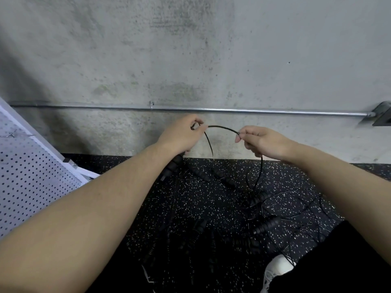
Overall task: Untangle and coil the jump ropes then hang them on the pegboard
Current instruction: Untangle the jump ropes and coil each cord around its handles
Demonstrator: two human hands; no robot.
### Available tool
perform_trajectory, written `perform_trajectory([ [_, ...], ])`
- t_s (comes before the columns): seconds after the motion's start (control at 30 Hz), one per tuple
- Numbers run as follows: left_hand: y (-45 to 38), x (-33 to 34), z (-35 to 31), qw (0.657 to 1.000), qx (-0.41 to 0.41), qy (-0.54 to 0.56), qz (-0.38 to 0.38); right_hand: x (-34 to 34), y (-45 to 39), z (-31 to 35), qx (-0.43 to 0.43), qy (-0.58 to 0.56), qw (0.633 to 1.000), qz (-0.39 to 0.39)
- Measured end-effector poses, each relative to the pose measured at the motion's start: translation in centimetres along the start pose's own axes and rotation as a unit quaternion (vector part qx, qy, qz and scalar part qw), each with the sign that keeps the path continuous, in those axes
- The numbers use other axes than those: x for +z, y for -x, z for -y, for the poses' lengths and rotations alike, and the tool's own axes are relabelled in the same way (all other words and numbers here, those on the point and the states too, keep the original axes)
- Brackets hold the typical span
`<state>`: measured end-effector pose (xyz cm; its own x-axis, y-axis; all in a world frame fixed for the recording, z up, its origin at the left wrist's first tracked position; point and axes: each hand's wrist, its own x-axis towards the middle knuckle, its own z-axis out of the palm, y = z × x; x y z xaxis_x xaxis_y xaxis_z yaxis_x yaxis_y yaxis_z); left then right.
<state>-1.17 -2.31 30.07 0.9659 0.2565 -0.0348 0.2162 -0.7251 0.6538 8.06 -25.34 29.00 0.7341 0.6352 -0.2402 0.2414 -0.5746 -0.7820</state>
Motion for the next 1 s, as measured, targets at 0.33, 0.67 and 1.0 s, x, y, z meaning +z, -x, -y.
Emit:
perform_trajectory([
  [0.33, 0.2, 3.6, -2.9, 0.956, 0.211, -0.177, 0.099, -0.3, 1.6, 1.1, -0.044, 0.112, 0.993, -0.009],
  [0.67, -2.3, 4.6, -3.9, 0.991, 0.125, 0.031, -0.041, -2.0, 3.6, -3.2, 0.055, 0.102, 0.989, 0.089],
  [1.0, -2.1, 5.8, -3.0, 0.990, 0.009, -0.083, 0.110, -4.6, 5.4, -4.9, 0.075, 0.112, 0.991, -0.022],
])
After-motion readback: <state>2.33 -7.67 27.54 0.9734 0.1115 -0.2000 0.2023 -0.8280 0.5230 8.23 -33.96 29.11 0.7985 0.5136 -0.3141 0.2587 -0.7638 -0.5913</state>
